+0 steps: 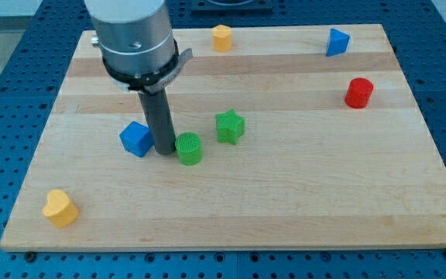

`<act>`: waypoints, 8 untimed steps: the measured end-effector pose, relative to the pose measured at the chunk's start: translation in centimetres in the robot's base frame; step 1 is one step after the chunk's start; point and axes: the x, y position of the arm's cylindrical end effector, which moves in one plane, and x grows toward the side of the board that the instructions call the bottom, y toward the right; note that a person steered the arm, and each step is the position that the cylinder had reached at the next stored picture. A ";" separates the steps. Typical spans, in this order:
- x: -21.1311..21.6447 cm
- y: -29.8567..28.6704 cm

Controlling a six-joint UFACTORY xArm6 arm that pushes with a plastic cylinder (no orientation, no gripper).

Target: Push blue cube towards the red star

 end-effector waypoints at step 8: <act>3.0 -10.7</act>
